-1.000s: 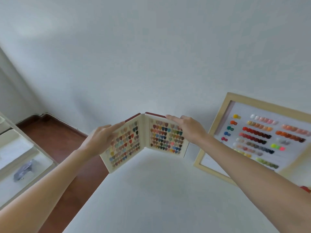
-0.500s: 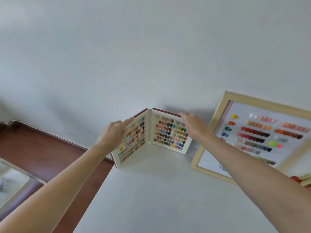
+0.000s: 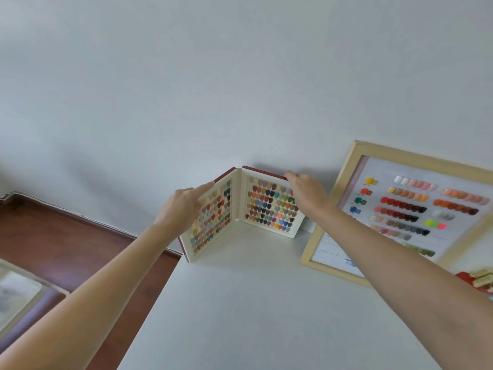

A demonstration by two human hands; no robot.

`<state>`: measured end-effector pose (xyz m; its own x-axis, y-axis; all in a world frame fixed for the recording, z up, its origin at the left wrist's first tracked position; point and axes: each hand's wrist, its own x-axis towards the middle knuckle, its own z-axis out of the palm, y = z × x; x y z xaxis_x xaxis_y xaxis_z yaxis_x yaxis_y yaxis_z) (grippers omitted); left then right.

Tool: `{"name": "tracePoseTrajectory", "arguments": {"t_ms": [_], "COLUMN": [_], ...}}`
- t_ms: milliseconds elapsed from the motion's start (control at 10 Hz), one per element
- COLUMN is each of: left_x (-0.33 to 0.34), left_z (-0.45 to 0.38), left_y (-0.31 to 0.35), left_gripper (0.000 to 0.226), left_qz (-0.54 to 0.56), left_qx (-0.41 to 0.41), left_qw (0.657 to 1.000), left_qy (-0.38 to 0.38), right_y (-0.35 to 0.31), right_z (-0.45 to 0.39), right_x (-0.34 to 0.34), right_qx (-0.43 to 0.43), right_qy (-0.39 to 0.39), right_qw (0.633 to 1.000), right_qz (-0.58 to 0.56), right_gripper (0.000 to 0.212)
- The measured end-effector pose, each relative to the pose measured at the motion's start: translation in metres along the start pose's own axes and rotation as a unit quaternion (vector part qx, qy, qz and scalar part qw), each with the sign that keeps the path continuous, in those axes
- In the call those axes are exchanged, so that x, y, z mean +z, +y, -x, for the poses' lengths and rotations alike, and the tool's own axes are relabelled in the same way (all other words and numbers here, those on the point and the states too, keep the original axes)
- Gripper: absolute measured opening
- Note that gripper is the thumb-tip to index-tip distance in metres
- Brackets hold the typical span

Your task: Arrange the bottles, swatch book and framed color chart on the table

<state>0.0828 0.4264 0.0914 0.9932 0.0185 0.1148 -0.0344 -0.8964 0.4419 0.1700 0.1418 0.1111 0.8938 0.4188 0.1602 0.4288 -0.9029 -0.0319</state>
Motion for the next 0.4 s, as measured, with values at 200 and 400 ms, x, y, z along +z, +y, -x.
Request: {"name": "tracePoseTrajectory", "arguments": {"t_ms": [200, 400], "left_x": [-0.015, -0.017], "left_z": [0.01, 0.051], "left_y": [-0.002, 0.013], "left_gripper": [0.064, 0.069], "left_qz": [0.057, 0.08], "left_qx": [-0.032, -0.038], "left_qw": [0.997, 0.992], "left_qy": [-0.032, 0.091], "right_y": [-0.004, 0.004], "right_z": [0.015, 0.061], "right_x": [-0.009, -0.023], "right_qx": [-0.012, -0.048], "right_qy": [0.047, 0.074], "right_qw": [0.999, 0.994], "right_qz": [-0.022, -0.067], "right_gripper": [0.048, 0.057]}}
